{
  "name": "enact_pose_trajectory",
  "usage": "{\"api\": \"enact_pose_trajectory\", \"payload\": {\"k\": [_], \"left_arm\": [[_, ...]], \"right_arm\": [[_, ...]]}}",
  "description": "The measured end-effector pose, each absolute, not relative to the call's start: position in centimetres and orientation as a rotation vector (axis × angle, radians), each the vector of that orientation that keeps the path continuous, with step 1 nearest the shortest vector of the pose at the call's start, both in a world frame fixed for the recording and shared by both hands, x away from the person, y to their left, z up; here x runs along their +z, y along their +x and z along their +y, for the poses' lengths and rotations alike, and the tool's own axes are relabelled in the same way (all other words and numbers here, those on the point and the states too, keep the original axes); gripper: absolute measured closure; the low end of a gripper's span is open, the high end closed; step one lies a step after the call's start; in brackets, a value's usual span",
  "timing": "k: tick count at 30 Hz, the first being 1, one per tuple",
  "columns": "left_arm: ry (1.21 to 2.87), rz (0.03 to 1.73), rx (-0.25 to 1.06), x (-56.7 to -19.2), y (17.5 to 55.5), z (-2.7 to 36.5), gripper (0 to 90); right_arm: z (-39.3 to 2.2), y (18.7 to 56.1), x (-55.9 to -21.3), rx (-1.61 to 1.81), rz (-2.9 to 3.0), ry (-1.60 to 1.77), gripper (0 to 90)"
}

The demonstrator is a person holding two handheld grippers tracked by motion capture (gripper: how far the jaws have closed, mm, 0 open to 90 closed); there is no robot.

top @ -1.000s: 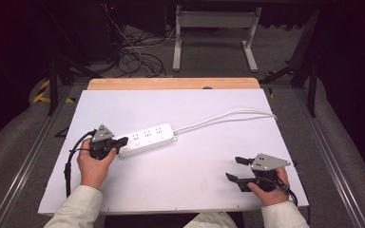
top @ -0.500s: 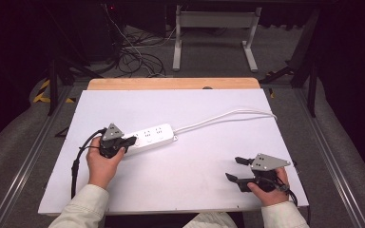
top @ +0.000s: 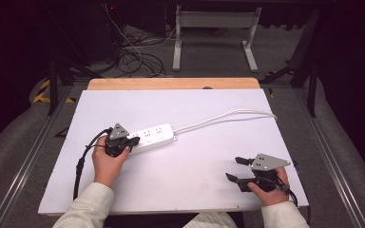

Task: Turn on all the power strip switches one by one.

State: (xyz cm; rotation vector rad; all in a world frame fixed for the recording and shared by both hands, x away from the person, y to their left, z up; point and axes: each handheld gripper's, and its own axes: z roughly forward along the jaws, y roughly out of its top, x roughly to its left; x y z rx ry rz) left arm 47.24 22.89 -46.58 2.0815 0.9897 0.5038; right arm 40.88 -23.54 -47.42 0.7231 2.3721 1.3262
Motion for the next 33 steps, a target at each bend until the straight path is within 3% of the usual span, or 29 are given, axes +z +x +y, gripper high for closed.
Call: {"api": "enact_pose_trajectory", "payload": {"k": [33], "left_arm": [[2.121,1.007,0.557,-46.83,47.04,22.05,90.0]], "right_arm": [[-23.49,40.66,-47.33,1.328,2.375,0.704,30.3]]}}
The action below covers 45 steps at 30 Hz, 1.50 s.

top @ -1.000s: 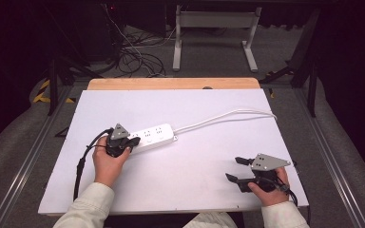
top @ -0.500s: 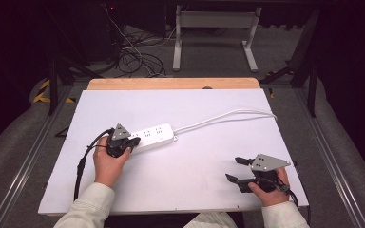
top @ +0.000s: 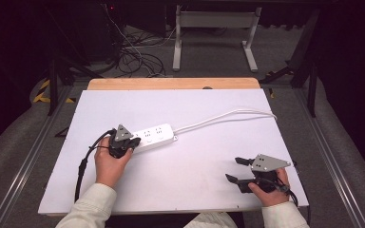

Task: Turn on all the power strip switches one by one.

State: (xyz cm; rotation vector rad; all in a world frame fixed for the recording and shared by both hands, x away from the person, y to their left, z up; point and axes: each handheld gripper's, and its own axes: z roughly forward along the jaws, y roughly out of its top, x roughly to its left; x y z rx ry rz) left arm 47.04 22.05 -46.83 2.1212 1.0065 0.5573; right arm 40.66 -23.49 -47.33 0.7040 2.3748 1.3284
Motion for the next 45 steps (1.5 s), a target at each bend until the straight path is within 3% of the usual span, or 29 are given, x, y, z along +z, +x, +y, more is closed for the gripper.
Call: {"api": "enact_pose_trajectory", "payload": {"k": [39,44,45], "left_arm": [[2.082,1.094,0.544,-47.0,46.8,21.8,90.0],[2.04,1.092,0.486,-47.2,46.9,22.4,90.0],[2.014,1.084,0.407,-47.1,47.1,22.7,90.0]], "right_arm": [[-23.5,40.6,-47.3,1.327,2.373,0.707,30.3],[-23.5,40.6,-47.3,1.327,2.372,0.707,30.2],[-23.5,40.6,-47.3,1.328,2.371,0.708,30.3]]}}
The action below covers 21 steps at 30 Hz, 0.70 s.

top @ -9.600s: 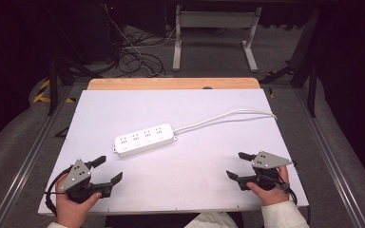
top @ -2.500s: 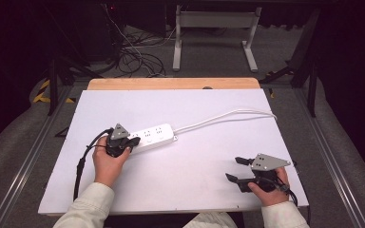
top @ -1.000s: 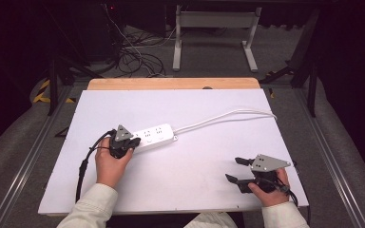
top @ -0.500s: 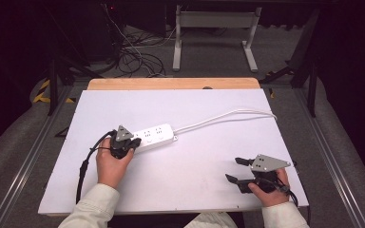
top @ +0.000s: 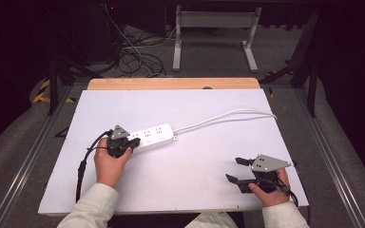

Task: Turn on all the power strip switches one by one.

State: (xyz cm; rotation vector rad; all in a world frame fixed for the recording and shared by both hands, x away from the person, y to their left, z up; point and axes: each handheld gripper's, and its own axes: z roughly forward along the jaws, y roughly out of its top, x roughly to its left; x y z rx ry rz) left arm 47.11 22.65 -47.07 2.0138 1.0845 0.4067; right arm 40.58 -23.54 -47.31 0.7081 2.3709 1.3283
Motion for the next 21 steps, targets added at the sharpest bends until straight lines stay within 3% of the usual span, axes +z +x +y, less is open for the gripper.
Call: {"api": "enact_pose_trajectory", "payload": {"k": [2,7,21], "left_arm": [[1.999,1.078,0.368,-47.0,47.3,22.8,90.0],[1.93,1.05,0.458,-45.6,47.1,23.2,90.0],[1.976,0.978,0.456,-45.4,47.6,20.7,90.0]], "right_arm": [[-23.6,40.6,-47.3,1.33,2.37,0.708,30.2],[-23.6,40.7,-47.3,1.325,2.371,0.708,30.2],[-23.5,40.7,-47.3,1.326,2.373,0.705,30.2]]}}
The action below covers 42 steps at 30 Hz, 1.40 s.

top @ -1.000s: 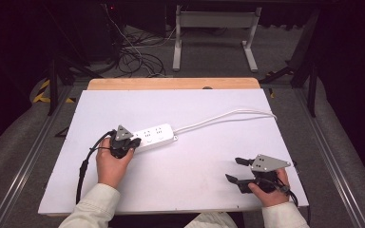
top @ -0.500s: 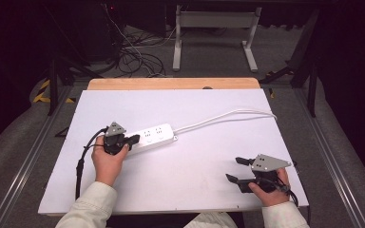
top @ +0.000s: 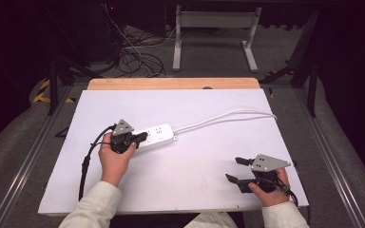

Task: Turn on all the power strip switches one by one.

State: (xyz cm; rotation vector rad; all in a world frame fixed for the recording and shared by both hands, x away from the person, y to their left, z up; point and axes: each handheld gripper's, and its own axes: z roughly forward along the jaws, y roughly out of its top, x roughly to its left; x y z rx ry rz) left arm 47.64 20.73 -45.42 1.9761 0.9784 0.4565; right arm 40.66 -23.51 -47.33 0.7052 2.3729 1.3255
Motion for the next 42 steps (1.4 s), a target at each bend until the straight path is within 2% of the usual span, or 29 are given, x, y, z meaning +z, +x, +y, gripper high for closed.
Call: {"api": "enact_pose_trajectory", "payload": {"k": [9,18,42], "left_arm": [[1.997,1.001,0.455,-46.6,48.6,19.4,90.0],[2.034,0.995,0.512,-47.0,48.6,19.3,90.0],[2.067,0.952,0.534,-47.4,48.6,19.1,90.0]], "right_arm": [[-23.6,40.6,-47.3,1.331,2.372,0.704,30.1],[-23.6,40.6,-47.4,1.328,2.374,0.705,30.0],[-23.5,40.7,-47.4,1.323,2.378,0.706,29.9]]}}
